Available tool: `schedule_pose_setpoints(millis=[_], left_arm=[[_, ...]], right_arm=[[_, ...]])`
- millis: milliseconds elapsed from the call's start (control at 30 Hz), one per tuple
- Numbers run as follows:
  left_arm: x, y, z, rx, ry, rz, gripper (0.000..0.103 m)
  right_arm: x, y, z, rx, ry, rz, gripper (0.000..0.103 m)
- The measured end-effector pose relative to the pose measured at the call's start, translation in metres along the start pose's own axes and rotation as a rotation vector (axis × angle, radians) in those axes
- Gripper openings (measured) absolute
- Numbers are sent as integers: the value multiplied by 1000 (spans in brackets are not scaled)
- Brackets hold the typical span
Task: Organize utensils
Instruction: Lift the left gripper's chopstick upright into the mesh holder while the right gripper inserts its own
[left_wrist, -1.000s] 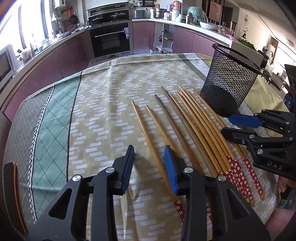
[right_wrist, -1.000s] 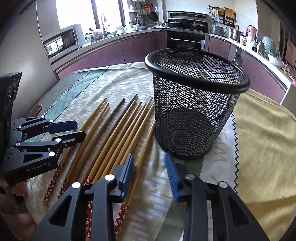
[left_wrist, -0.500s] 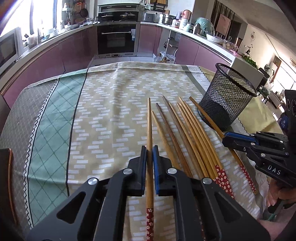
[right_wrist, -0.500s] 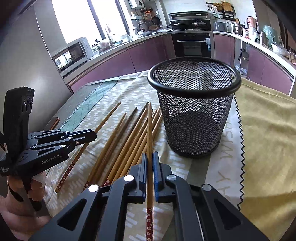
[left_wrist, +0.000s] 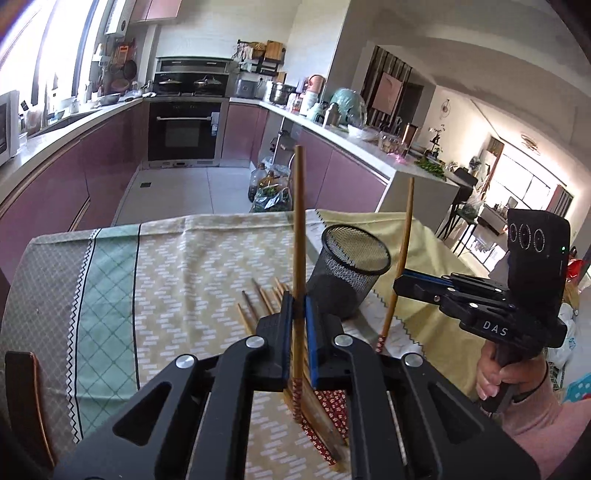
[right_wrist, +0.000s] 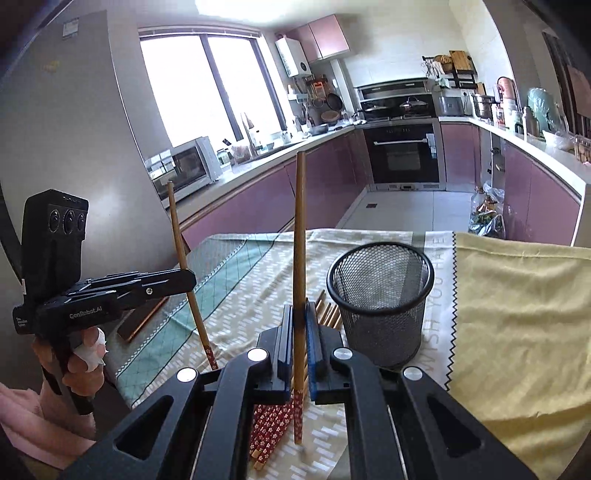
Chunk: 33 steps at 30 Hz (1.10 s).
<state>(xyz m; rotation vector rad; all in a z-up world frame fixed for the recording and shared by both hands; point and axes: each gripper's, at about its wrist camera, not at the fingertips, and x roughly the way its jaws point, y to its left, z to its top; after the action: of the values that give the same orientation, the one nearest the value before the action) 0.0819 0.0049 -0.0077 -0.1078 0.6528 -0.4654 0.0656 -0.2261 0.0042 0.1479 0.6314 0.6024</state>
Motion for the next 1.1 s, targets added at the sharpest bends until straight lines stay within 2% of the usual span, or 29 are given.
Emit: schedule_pose_setpoints(millis=[333,500,700,833,1100], left_arm=[[-20,-25,53,20,-159,-67,7],[-12,-41,83,39,-216,-86,7],[11,-54,104,42,-235,-97,7],[38,-60,104,49,-201,-73,7],[107,-58,84,84,-29,-56,7]], right_arm=[[-34,-3,44,-44,-132,6,6],[-47,-10,68,-63,-191,-28,6],[-47,-27,85,-74,-237,-107,6],[-26,-46,86,-47,-176,-127,6],[24,-62,71,-32,35,-126,6]])
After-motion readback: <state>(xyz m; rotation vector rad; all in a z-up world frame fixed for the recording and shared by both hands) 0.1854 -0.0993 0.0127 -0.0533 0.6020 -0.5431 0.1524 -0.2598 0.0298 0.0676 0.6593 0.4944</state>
